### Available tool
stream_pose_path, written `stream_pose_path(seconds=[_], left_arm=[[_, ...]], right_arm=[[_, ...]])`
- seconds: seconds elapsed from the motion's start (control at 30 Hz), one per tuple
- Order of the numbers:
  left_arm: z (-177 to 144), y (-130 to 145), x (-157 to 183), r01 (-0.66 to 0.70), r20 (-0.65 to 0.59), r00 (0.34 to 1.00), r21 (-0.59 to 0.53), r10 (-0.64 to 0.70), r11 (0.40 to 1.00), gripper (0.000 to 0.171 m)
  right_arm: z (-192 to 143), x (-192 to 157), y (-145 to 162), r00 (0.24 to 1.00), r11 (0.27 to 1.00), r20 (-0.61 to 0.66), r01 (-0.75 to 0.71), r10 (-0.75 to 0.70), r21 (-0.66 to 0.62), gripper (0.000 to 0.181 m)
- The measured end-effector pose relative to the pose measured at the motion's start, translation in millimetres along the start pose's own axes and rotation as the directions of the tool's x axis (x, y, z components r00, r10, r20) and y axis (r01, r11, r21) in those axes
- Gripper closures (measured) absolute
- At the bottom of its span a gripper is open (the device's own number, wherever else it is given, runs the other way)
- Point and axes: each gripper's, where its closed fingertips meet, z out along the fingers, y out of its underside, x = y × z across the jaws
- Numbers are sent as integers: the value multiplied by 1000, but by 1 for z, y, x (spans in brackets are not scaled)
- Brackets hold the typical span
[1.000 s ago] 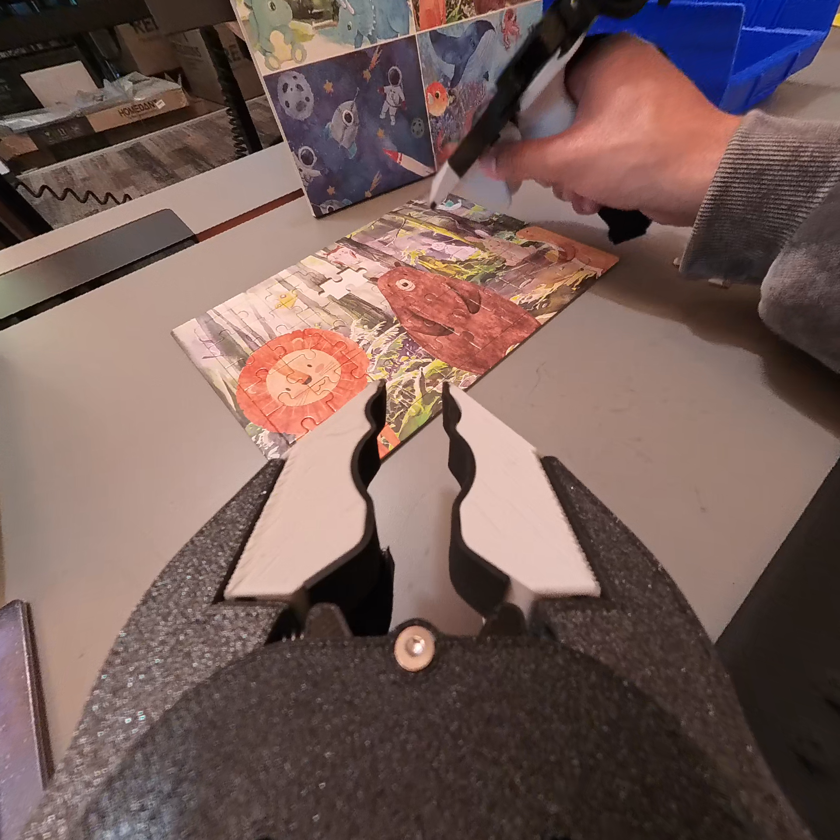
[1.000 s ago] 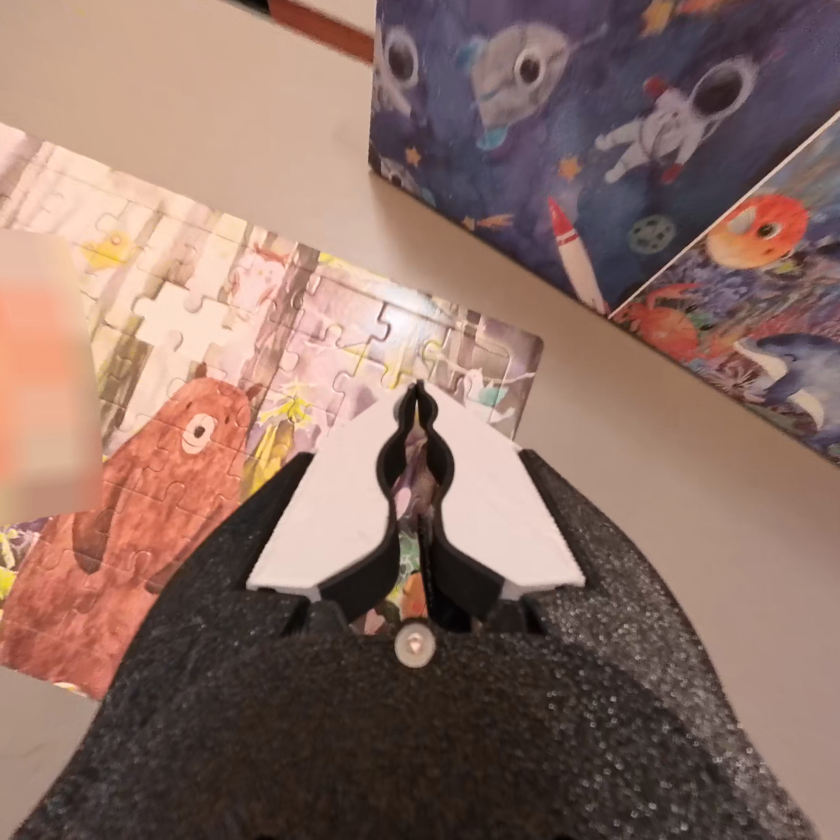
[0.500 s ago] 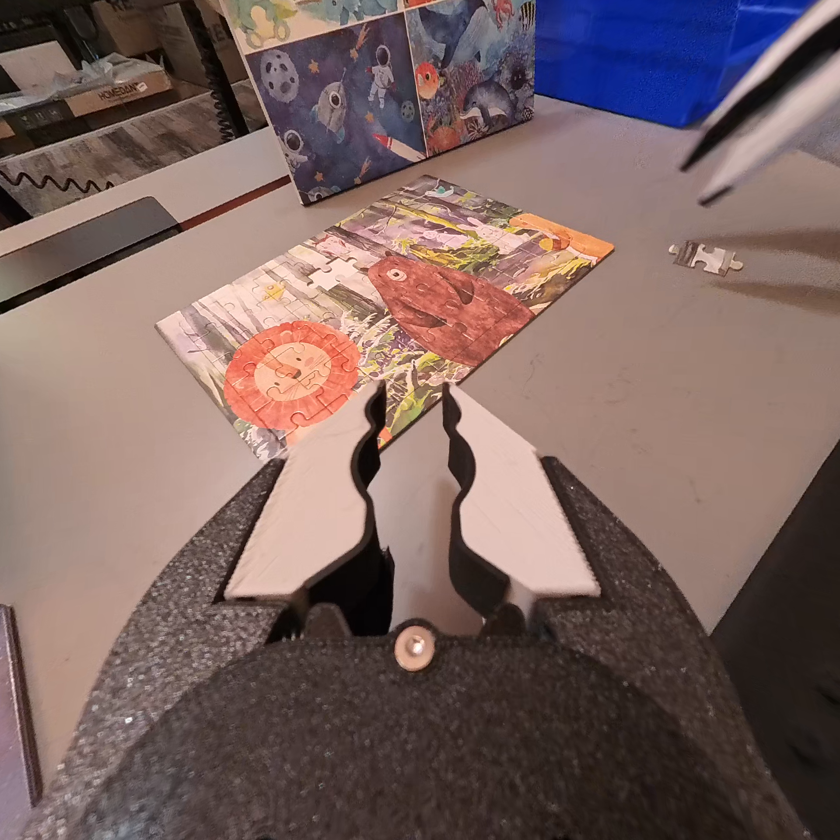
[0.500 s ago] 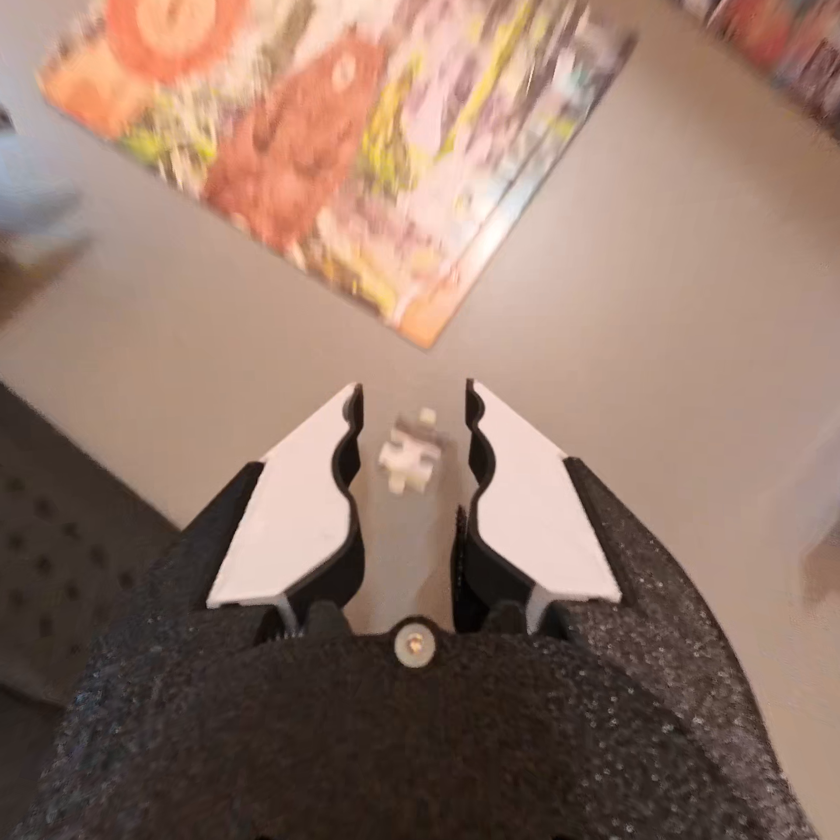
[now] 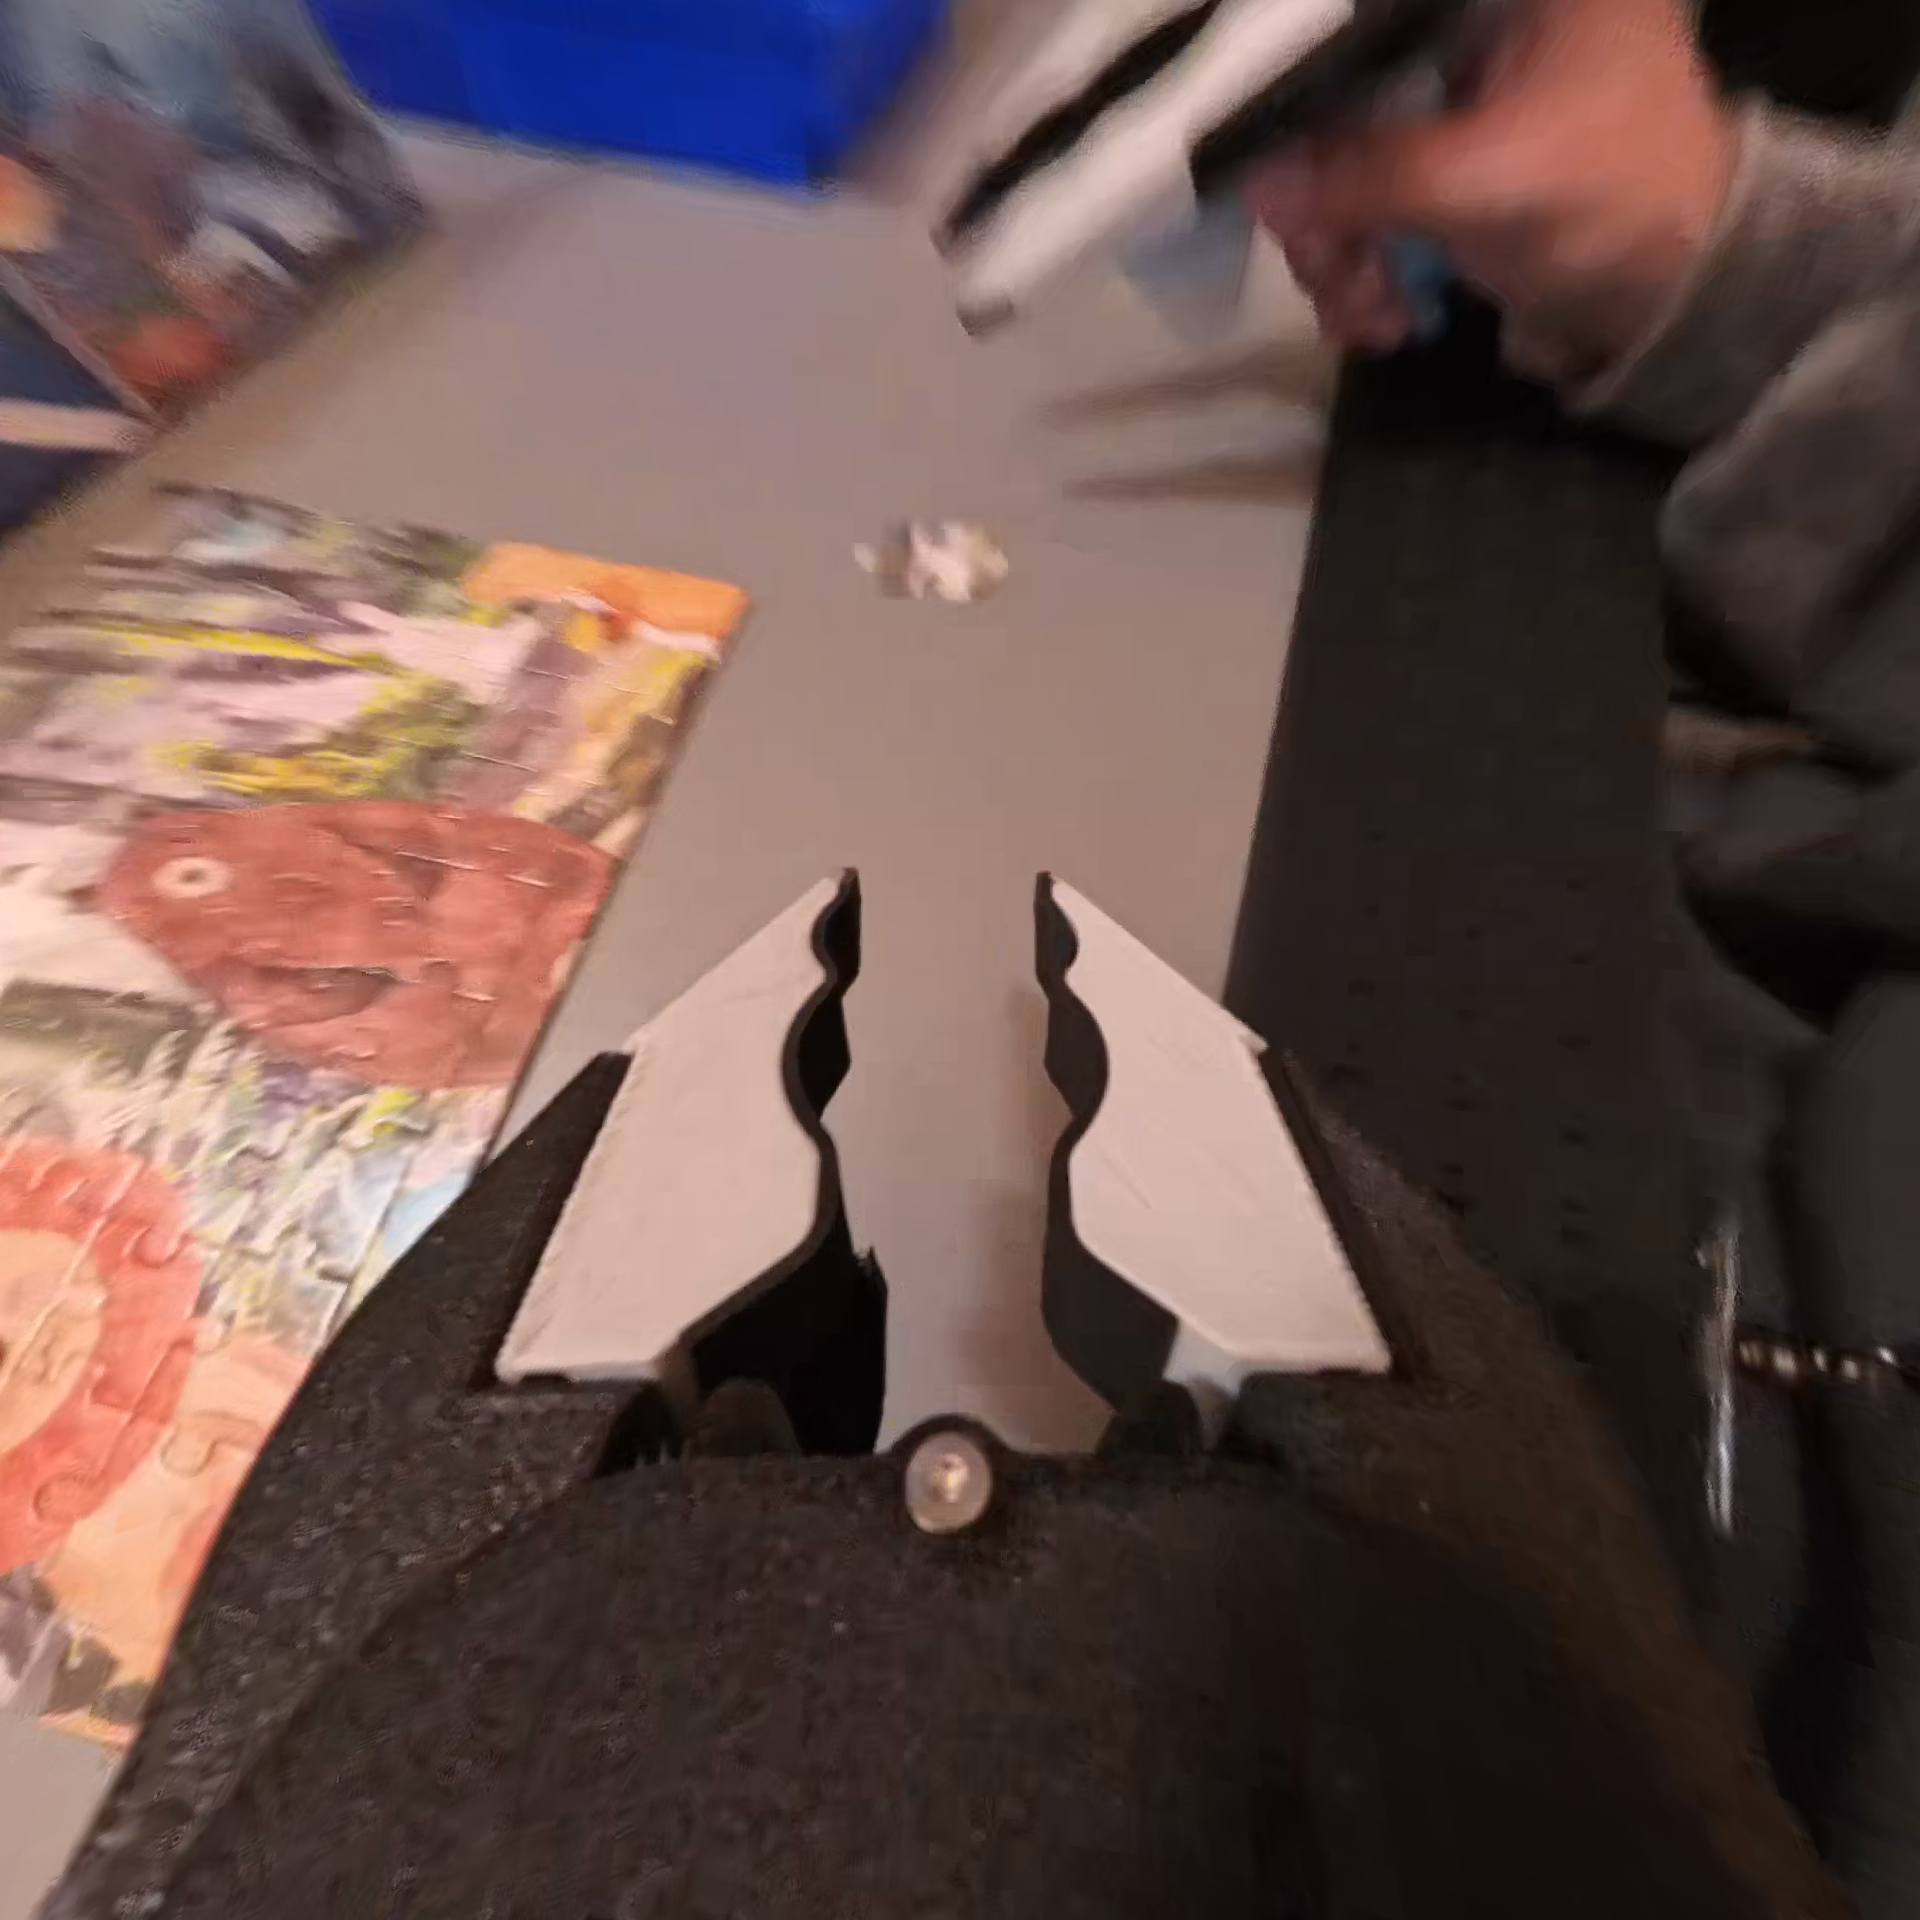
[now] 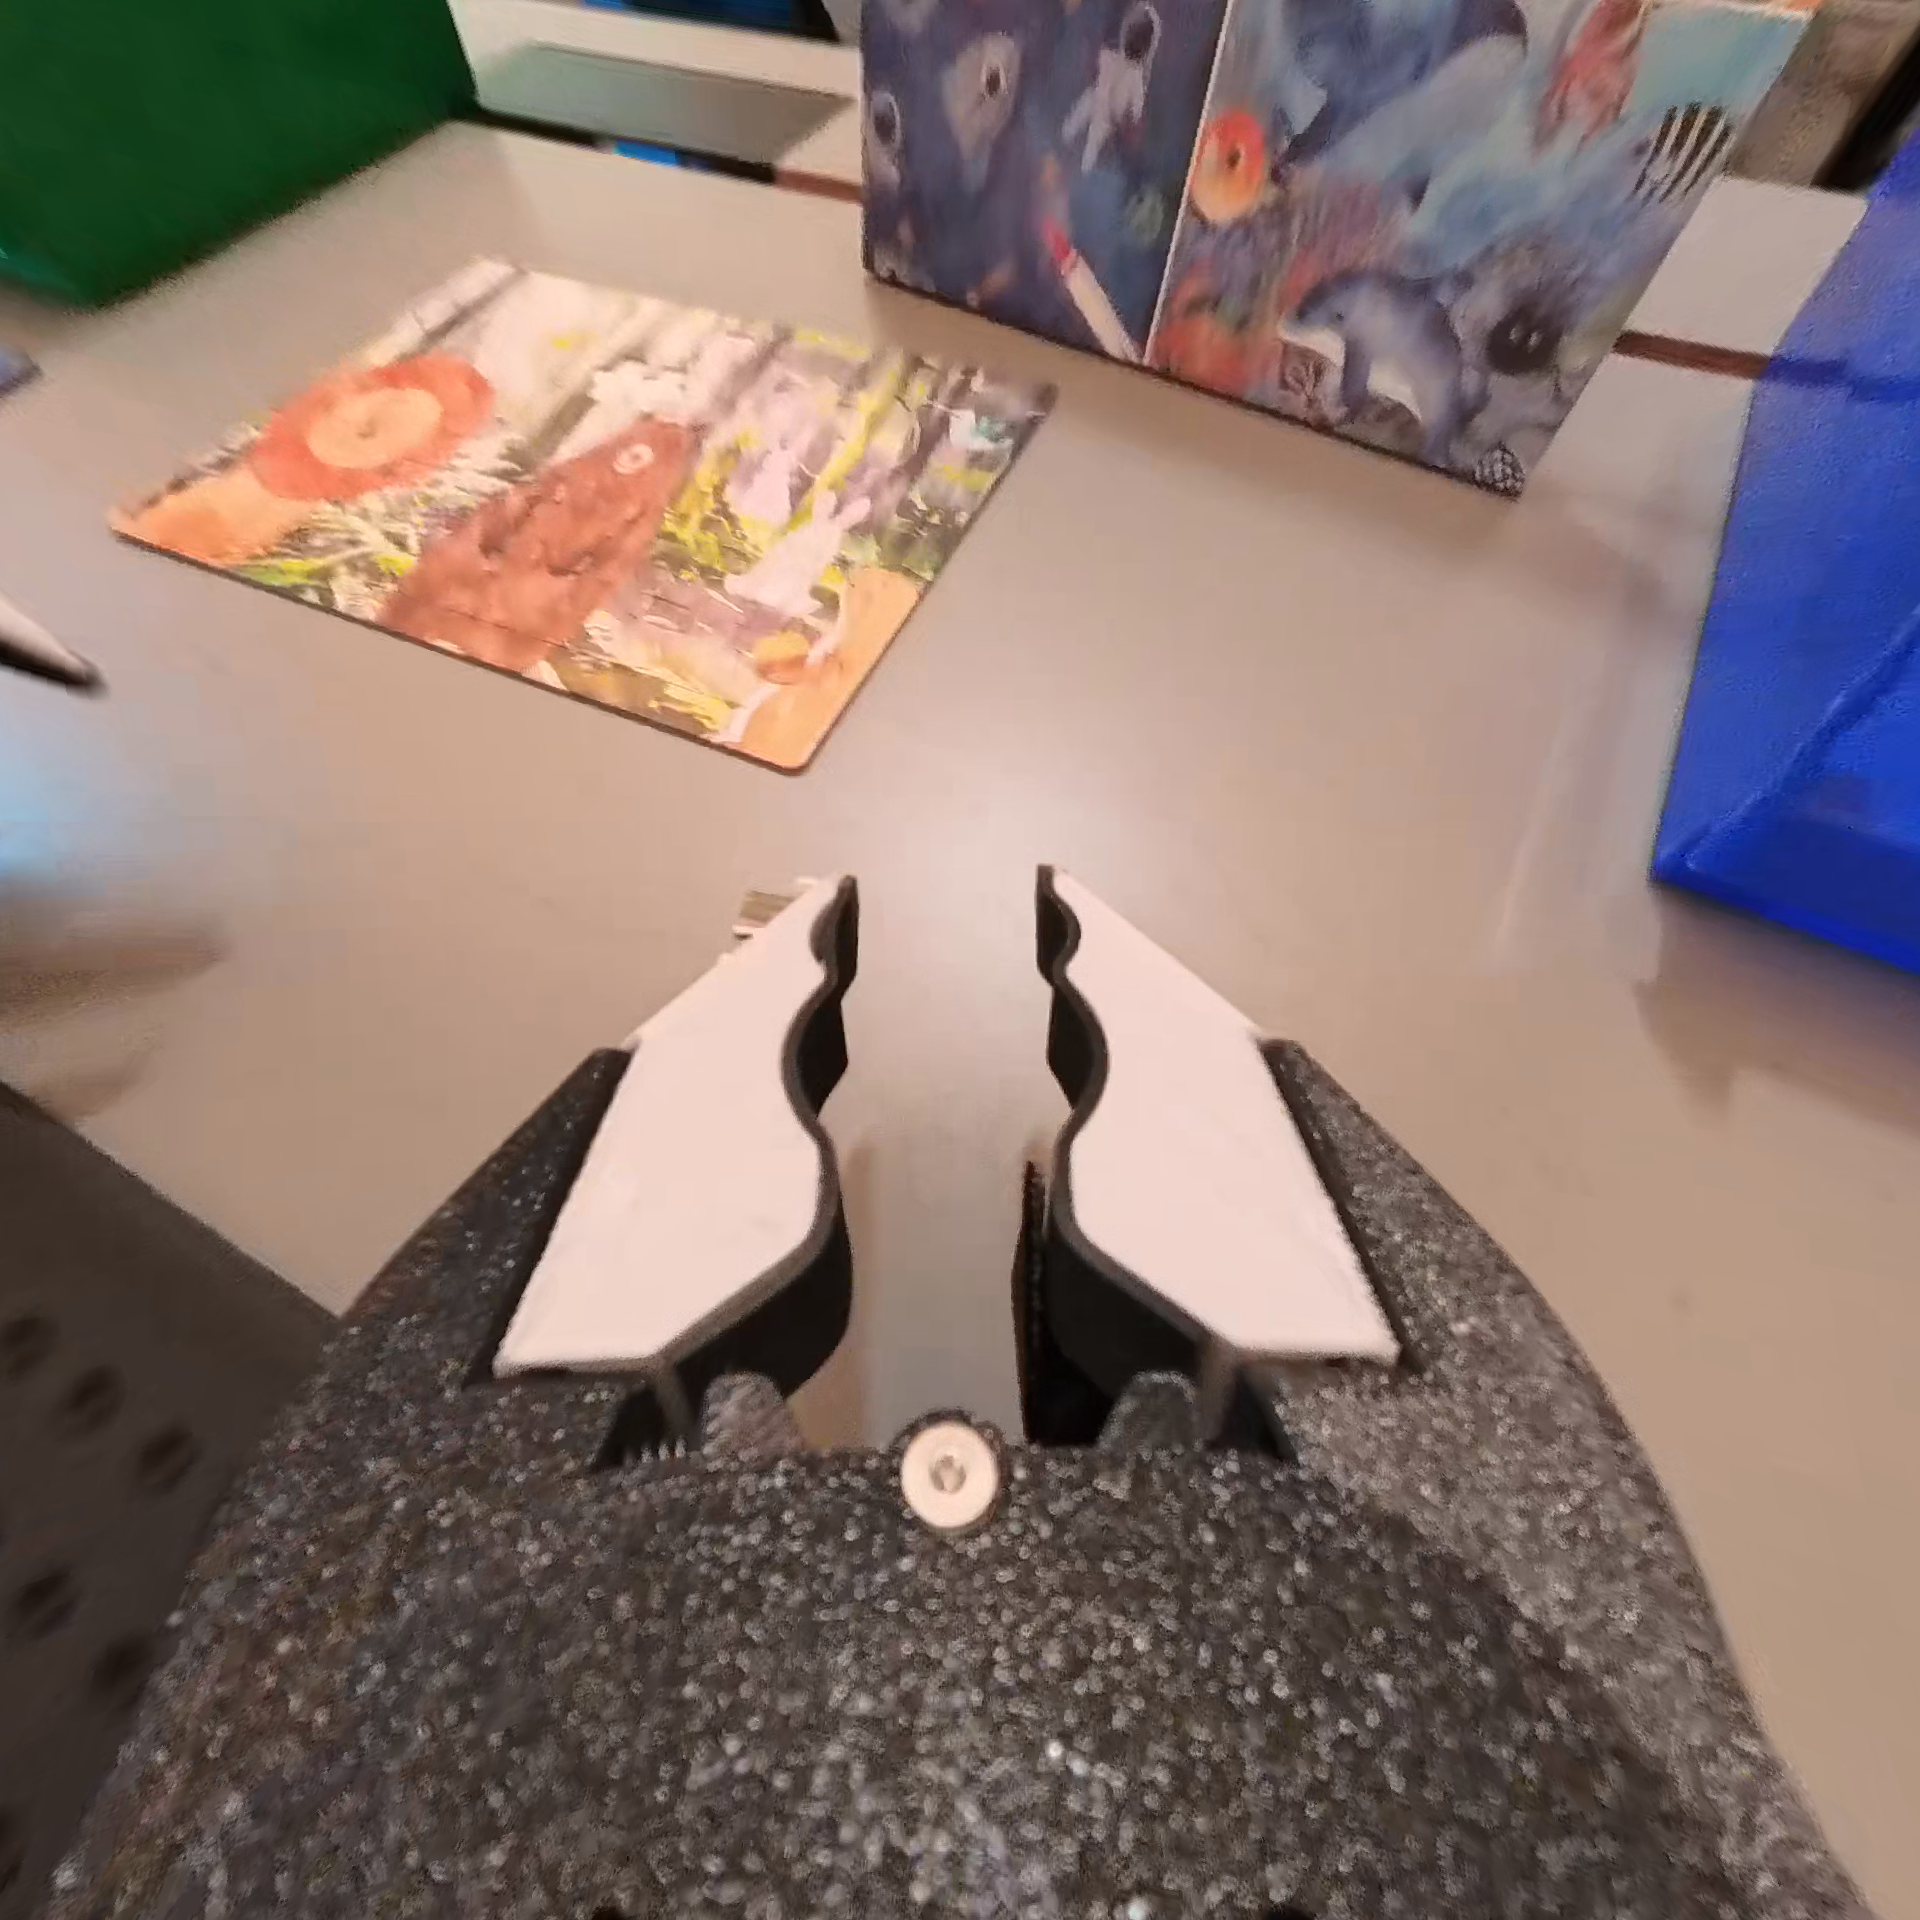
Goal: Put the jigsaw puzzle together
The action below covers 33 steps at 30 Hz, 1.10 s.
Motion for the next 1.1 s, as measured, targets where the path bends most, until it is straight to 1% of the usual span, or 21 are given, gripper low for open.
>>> stream_pose_path(seconds=[0.03, 0.07, 0.13, 0.2, 0.27, 0.3, 0.37, 0.43, 0.53, 0.6, 0.63, 0.73, 0.93, 1.1], left_arm=[[9, 5, 8, -30, -23, 999, -98, 28, 995, 137], [16, 7, 14, -44, -33, 999, -169, 39, 985, 136], [30, -1, 27, -67, -82, 995, -238, 49, 969, 136], [49, -17, 29, -76, -102, 993, -255, 51, 964, 134], [78, -33, 17, -80, -75, 995, -241, 63, 967, 131], [93, -37, 13, -76, -72, 996, -233, 61, 970, 128], [121, -35, 6, -65, -73, 996, -229, 49, 971, 121], [138, -28, -4, -82, -49, 996, -235, 72, 969, 119], [146, -24, -4, -104, -115, 990, -224, 79, 969, 119], [149, -22, -4, -113, -162, 984, -235, 75, 965, 119], [150, -22, -6, -112, -166, 983, -240, 72, 964, 124], [151, -23, -7, -116, -154, 985, -256, 78, 960, 129], [155, -26, 1, -68, -99, 994, -259, 43, 963, 138], [156, -26, 1, -41, -90, 996, -235, 20, 971, 139]], right_arm=[[0, -3, 1, 1000, 1000, 13, 8, -8, 0, 147], [0, -5, 3, 1000, 1000, 22, 16, -16, -8, 146], [-2, -10, 5, 999, 999, 36, 38, -37, -9, 146], [-2, -13, 5, 997, 997, 34, 74, -74, -7, 146], [-1, -16, 6, 994, 995, 38, 101, -100, -14, 146], [-2, -17, 5, 993, 994, 36, 109, -109, -7, 146], [-4, -17, 3, 994, 995, 42, 102, -103, 11, 146], [-8, -16, -1, 995, 996, 57, 75, -78, 43, 146], [-13, -16, -7, 995, 996, 94, 25, -34, 87, 146], [-15, -15, -9, 994, 995, 111, -1, -10, 102, 146], [-16, -15, -10, 993, 994, 114, -11, -1, 107, 146], [-17, -14, -11, 992, 993, 123, -31, 17, 113, 146], [-14, -13, -9, 991, 995, 128, -39, 27, 96, 146], [-12, -15, -6, 992, 996, 127, -25, 15, 80, 146]])
